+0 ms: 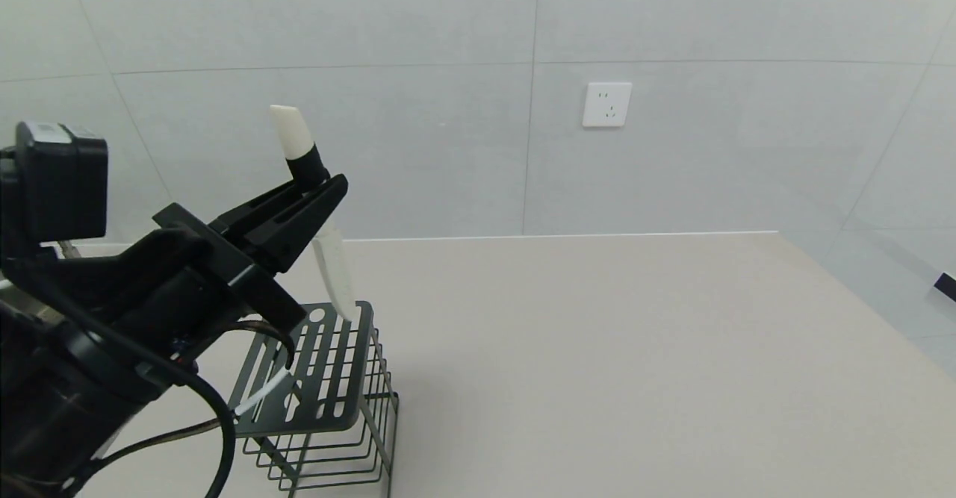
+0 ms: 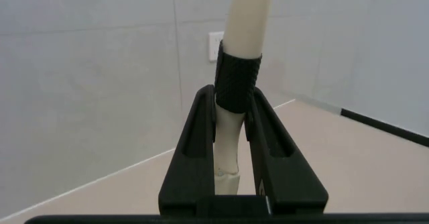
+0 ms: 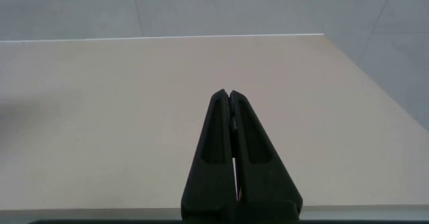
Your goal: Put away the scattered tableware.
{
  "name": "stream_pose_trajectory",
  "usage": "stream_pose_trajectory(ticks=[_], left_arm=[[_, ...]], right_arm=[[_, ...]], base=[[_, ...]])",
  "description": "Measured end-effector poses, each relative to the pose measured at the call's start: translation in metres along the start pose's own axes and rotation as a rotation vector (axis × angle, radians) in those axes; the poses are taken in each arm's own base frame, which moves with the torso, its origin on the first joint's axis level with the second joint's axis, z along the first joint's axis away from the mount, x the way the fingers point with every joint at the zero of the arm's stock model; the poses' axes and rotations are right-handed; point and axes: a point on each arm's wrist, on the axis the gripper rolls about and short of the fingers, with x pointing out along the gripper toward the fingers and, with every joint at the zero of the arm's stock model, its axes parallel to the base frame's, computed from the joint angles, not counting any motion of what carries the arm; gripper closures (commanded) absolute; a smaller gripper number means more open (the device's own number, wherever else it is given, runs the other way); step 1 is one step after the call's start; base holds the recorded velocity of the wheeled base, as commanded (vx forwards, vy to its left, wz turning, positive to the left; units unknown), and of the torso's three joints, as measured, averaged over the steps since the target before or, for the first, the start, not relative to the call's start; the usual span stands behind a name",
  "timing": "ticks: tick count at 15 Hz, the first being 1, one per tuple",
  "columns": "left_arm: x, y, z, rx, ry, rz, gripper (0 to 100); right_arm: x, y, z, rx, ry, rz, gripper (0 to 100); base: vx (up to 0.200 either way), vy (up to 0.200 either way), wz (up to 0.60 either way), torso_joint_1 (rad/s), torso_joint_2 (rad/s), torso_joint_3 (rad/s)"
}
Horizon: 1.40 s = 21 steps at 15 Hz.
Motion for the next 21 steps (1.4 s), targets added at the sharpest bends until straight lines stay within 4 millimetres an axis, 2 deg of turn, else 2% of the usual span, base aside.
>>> stream_pose_trajectory(ticks=[3, 7, 13, 21], left_arm=[[-0.003, 0.001, -0.004, 0.043, 0.024, 0.133, 100], [-0.003, 0.001, -0.004, 0.044, 0.031, 0.177, 100], [-0.002, -0.006, -0.004, 0.034, 0.033, 0.196, 100], [0.013, -0.020, -0.010, 0.008, 0.055, 0.226, 100]], right_arm=[[0.000, 0.000, 0.000, 0.000, 0.000, 0.000, 100], [0.000, 0.000, 0.000, 0.000, 0.000, 0.000, 100], [0.000, 0.000, 0.000, 0.000, 0.000, 0.000, 100], [0.000, 0.000, 0.000, -0.001, 0.000, 0.001, 100]], base=[[0.000, 0.000, 0.00, 0.000, 0.00, 0.000], [0.000, 0.000, 0.00, 0.000, 0.00, 0.000], [0.000, 0.000, 0.00, 0.000, 0.00, 0.000], [0.000, 0.000, 0.00, 0.000, 0.00, 0.000]])
